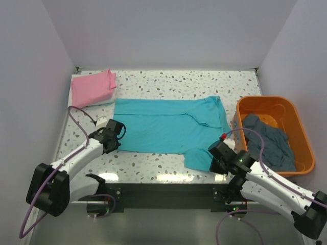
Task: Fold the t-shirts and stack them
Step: Fold the tshirt
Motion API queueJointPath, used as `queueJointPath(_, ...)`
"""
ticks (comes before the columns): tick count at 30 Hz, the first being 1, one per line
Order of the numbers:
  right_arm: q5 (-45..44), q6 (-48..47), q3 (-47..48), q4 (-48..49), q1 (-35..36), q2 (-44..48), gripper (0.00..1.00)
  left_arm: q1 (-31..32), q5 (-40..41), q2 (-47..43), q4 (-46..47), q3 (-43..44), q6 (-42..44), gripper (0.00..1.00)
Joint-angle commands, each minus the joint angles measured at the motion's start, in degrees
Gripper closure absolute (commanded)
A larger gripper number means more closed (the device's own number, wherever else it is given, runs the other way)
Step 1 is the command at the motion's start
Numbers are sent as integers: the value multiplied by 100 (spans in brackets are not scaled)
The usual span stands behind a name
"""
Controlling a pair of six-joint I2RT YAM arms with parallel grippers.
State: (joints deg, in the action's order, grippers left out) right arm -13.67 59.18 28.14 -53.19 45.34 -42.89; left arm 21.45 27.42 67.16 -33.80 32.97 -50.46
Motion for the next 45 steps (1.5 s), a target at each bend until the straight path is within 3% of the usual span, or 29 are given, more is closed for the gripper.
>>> queueJointPath(1, 294, 234, 51, -745, 27, 228, 100, 26, 27, -431, -372, -98, -272, 100)
queueJointPath(6, 295, 235, 226, -983, 27, 449, 100, 26, -79, -616, -303, -204, -342, 100)
queueJointPath(11, -12, 287, 586, -439, 10, 63, 100, 17, 70, -353, -329, 112, -316, 100)
queueJointPath(18, -1032, -353, 1773, -157, -288, -1159, 100, -88, 202, 59, -162, 622, -114, 100)
queueJointPath(23, -672, -1346, 2300, 729, -1359, -1827, 100, -229, 281, 473, -4, 1096, 88, 100)
queueJointPath(36, -855, -2156, 4041, 1618, -2179, -3769, 100, -835, 97, 1659, 497, 2002, 466, 100)
queueJointPath(45, -699, -2560, 5174, 1716, -2521, -5131, 100, -976, -53, 2653, 954, 2670, 642, 100)
